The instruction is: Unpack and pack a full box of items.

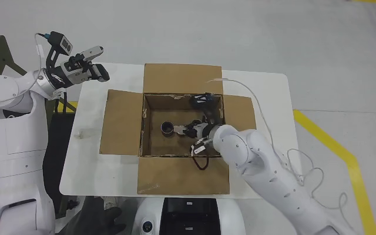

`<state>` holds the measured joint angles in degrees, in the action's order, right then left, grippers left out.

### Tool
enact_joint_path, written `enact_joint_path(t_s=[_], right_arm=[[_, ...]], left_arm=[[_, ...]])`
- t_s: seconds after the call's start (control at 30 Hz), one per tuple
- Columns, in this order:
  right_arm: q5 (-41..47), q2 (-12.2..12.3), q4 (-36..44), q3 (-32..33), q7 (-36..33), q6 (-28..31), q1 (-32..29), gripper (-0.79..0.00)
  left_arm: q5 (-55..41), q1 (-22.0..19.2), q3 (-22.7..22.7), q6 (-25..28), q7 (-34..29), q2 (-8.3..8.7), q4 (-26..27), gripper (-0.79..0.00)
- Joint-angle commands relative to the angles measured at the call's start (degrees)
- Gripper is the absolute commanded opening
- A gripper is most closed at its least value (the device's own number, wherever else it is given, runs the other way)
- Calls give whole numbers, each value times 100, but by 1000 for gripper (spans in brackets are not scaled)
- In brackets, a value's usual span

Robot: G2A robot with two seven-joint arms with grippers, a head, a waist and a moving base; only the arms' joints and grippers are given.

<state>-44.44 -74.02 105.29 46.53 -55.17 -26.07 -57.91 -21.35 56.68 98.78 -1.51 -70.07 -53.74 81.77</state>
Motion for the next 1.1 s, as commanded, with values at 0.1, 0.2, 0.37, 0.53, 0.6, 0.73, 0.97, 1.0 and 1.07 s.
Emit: enact_joint_path(t_s=[0.1,0.2,0.37,0.53,0.6,0.73,0.97,1.0,1.07], right_arm=[[-122,-100,-363,-215,-278,-337,317,0],[-158,-163,-601,-286,-285,-645,429,0],[-136,-257,-922,-383,-314,-948,565,0],[-38,-338,-1189,-416,-351,-1149,667,-166],[4,-369,-1271,-427,-326,-1214,689,-139],[13,-435,-1458,-503,-331,-1321,776,-129],[-20,-547,-1746,-645,-410,-1493,940,-148],[-18,-560,-1782,-655,-413,-1493,958,-145],[-13,-586,-1866,-673,-418,-1522,979,-132]], left_arm=[[0,0,0,0,0,0,0,0],[0,0,0,0,0,0,0,0],[0,0,0,0,0,0,0,0],[0,0,0,0,0,0,0,0],[0,0,0,0,0,0,0,0],[0,0,0,0,0,0,0,0],[0,0,0,0,0,0,0,0],[0,0,0,0,0,0,0,0],[0,0,0,0,0,0,0,0]])
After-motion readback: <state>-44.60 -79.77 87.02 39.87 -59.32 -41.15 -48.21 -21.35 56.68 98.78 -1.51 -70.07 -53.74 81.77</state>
